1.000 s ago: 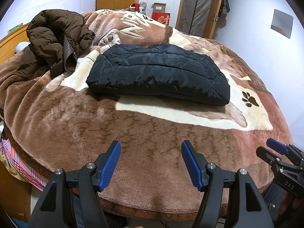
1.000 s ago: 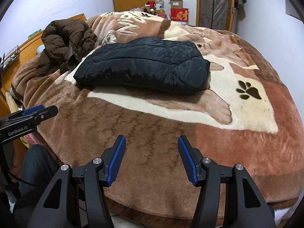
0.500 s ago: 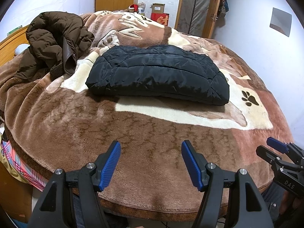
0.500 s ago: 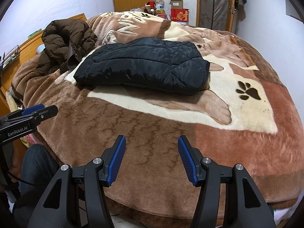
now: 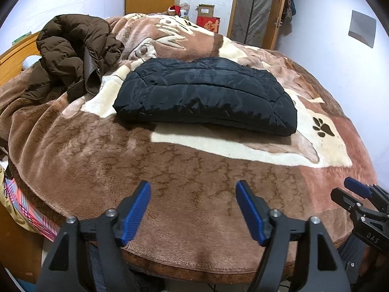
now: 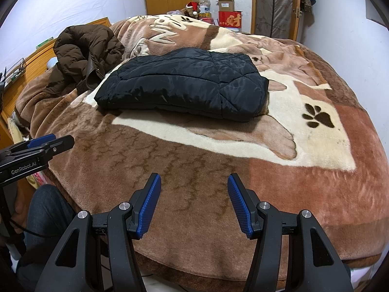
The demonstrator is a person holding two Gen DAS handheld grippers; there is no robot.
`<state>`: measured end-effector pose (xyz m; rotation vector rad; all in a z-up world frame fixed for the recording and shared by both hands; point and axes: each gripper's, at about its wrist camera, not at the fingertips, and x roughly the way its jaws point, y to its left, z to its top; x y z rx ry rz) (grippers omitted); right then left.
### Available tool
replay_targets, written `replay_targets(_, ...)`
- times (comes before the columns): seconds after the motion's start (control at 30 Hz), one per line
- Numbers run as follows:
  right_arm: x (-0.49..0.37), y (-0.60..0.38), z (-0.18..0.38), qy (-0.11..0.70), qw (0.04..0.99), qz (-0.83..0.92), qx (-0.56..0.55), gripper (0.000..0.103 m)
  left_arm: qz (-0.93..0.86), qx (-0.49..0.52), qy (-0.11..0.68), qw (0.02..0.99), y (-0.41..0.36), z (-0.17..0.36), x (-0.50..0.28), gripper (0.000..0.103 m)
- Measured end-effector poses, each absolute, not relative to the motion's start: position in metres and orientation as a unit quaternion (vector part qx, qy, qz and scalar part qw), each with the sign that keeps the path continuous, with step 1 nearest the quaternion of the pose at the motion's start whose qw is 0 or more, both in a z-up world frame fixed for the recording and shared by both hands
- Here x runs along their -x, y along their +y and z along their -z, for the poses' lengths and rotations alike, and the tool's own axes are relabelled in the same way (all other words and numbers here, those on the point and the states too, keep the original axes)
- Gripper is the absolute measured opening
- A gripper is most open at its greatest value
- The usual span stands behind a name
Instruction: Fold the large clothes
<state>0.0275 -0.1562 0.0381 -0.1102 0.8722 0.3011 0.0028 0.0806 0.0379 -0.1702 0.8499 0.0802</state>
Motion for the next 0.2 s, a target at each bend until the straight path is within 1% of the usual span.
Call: replay_targets(0.2, -0.027, -0.1608, -0.0387, 0.419, 0.895, -0.146, 0.051, 0.057, -0.042, 0.084, 0.411, 0.907, 0.0822, -0.0383, -0.0025, 0.076)
